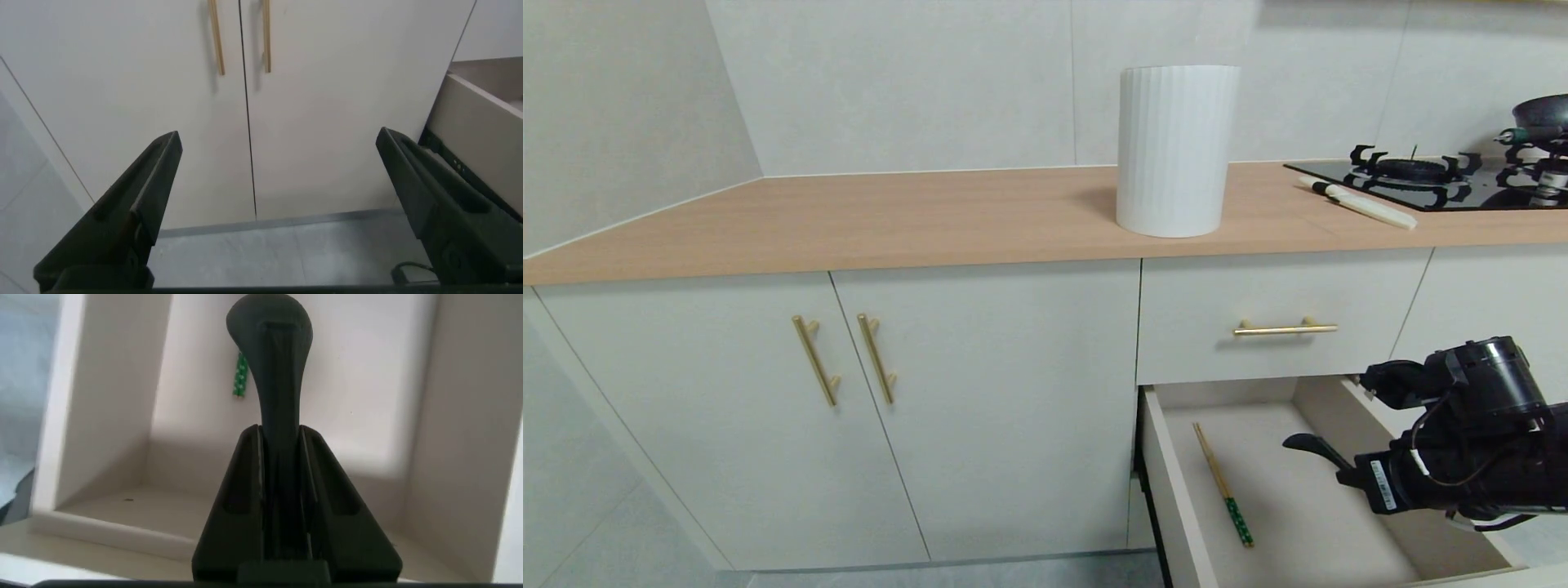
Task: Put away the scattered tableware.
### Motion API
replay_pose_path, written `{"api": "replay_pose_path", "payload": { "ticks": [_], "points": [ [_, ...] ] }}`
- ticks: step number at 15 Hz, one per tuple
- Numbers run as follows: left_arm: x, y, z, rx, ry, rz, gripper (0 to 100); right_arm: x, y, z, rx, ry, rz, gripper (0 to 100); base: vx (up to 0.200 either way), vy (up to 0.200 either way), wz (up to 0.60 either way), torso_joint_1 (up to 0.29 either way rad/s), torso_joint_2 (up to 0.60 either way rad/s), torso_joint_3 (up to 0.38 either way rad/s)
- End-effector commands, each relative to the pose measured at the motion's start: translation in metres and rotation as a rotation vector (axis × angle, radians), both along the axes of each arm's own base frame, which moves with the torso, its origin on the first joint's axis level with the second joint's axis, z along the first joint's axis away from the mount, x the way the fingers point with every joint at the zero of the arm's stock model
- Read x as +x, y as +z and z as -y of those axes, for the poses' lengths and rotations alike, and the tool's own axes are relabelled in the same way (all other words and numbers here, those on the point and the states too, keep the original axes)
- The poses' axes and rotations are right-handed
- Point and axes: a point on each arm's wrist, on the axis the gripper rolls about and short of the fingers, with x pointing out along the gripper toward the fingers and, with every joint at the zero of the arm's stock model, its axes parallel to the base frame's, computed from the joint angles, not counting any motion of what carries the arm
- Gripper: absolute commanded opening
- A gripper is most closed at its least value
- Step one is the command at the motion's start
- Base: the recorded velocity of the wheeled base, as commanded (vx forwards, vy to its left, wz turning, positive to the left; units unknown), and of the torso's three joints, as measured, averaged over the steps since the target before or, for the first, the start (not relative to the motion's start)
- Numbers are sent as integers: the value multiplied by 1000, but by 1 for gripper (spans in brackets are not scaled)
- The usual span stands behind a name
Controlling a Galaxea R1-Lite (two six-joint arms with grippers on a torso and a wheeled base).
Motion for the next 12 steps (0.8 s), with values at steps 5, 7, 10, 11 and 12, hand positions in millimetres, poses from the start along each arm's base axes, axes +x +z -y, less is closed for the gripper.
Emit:
{"api": "replay_pose_path", "payload": {
  "ticks": [5,7,10,11,12],
  "points": [
    [0,0,0,1,0,0,100,5,-8,-4,-4,15,-16,0,0,0,0,-1,15,6],
    [0,0,0,1,0,0,100,14,-25,-6,-16,1,0,0,0,0,0,0,0,0],
    [0,0,0,1,0,0,100,40,-73,-14,-20,-13,23,0,0,0,0,0,0,0],
    [0,0,0,1,-1,0,100,48,-90,-16,-19,-33,21,0,0,0,0,0,0,0],
    [0,0,0,0,0,0,100,55,-106,-17,-14,-48,31,0,0,0,0,0,0,0]
  ]
}}
